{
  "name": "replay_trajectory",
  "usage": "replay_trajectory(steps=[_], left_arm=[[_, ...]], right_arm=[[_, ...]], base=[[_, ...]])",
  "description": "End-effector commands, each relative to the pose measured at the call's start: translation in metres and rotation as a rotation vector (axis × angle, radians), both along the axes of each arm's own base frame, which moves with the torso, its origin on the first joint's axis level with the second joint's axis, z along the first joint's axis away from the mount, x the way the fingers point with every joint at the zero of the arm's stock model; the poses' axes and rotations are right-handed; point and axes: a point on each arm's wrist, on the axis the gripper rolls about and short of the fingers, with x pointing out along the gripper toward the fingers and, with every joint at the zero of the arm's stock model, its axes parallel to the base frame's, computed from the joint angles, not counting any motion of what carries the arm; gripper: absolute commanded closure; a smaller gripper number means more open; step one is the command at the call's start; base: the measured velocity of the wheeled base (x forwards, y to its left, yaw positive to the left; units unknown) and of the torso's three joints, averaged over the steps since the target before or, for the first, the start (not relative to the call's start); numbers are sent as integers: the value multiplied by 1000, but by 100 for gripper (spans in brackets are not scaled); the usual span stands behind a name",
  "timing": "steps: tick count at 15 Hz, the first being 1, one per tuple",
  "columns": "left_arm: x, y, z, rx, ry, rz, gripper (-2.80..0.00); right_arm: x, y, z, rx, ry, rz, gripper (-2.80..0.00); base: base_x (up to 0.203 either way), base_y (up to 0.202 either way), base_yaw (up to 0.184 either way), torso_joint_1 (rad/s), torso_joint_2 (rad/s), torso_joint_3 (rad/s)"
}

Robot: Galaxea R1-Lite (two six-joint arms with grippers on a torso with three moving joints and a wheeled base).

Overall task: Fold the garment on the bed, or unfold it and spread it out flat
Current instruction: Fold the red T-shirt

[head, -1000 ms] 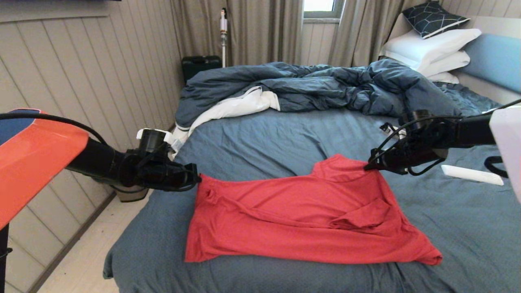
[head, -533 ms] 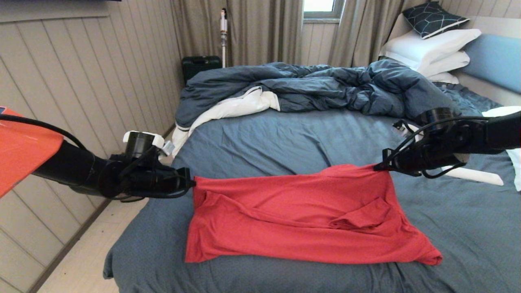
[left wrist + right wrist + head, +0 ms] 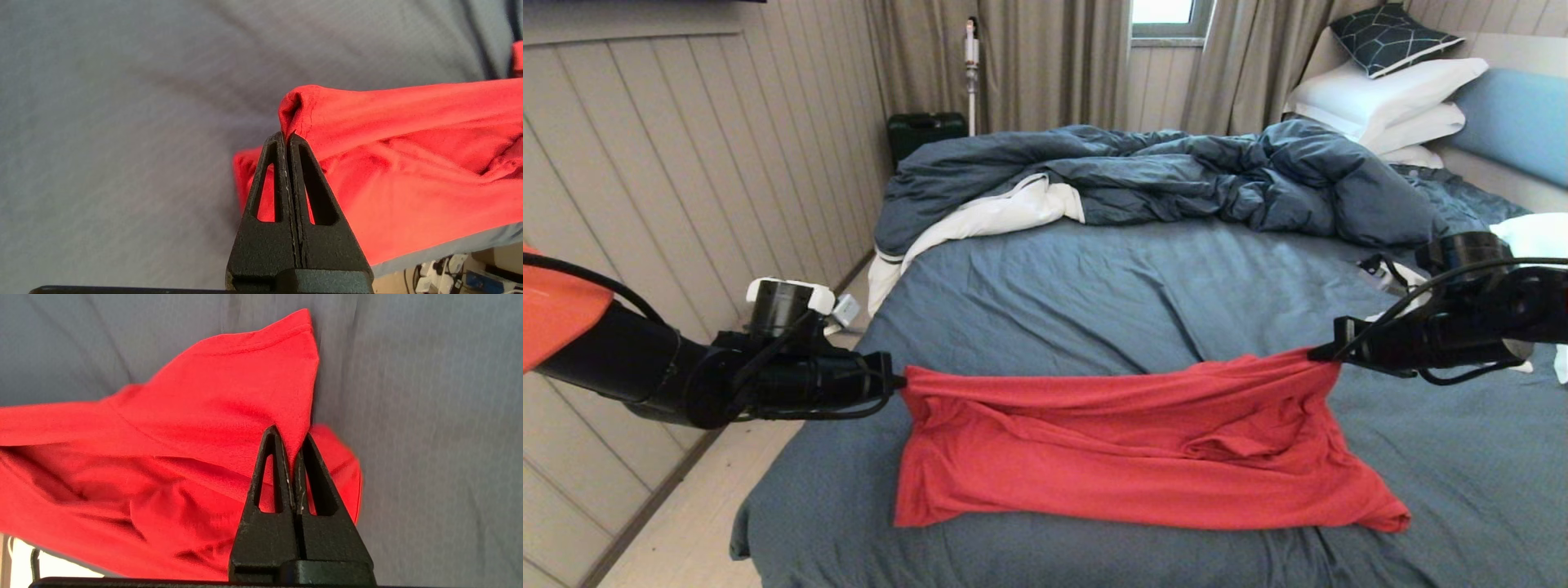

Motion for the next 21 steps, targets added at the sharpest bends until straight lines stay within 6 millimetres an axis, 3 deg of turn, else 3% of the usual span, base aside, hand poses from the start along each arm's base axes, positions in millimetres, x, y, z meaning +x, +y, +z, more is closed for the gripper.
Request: replay_trajectory(steps=[1, 6, 16, 17, 21], left_arm=[[-10, 5, 3, -4, -3, 8, 0], [-31, 9, -9, -20, 10, -14, 0], [-48, 9, -48, -13, 69, -38, 0], [-51, 8, -50, -4, 70, -53, -280], [-59, 9, -48, 13, 62, -75, -280]], right_arm=[[-14, 0, -1, 4, -8, -2, 0], [-37, 2, -12, -13, -8, 8, 0], [-57, -8, -47, -7, 49, 0, 0], [-58, -8, -49, -7, 52, 4, -280], [-60, -8, -45, 7, 36, 17, -280]], base=[[0, 0, 0, 0, 0, 0], [0, 0, 0, 0, 0, 0], [0, 0, 0, 0, 0, 0], [0, 0, 0, 0, 0, 0], [0, 0, 0, 0, 0, 0]])
